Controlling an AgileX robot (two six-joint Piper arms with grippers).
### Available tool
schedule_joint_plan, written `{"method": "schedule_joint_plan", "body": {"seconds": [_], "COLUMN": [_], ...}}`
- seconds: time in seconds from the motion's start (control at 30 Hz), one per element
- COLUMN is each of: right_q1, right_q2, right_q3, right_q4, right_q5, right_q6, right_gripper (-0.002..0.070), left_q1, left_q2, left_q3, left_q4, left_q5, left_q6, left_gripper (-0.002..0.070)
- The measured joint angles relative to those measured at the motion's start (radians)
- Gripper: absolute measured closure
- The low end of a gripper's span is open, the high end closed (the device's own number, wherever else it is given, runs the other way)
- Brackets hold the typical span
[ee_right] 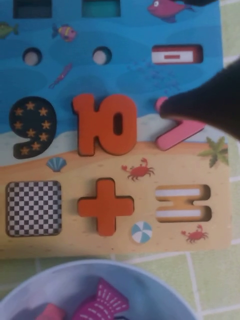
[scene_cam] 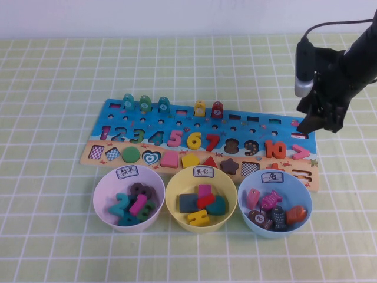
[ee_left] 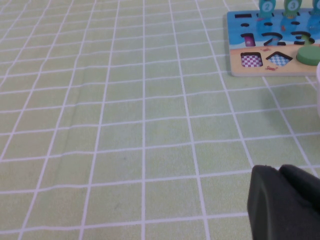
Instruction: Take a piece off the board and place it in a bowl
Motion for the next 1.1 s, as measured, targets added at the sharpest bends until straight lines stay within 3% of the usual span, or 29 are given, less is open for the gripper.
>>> {"method": "schedule_joint_plan", "body": {"seconds": [1.1], "right_q1": [0.029], "right_q2": [0.077], "right_q3": [0.002], "right_q4": [-0.109], "right_q5": [0.005], "right_q6": [0.042], "right_gripper": [0.0341], "left_q1": [0.000], "left_q2": [0.000], "left_q3": [0.000], "left_q4": [0.000], "left_q5": [0.000], "left_q6": [0.000], "left_gripper": [0.0680]}}
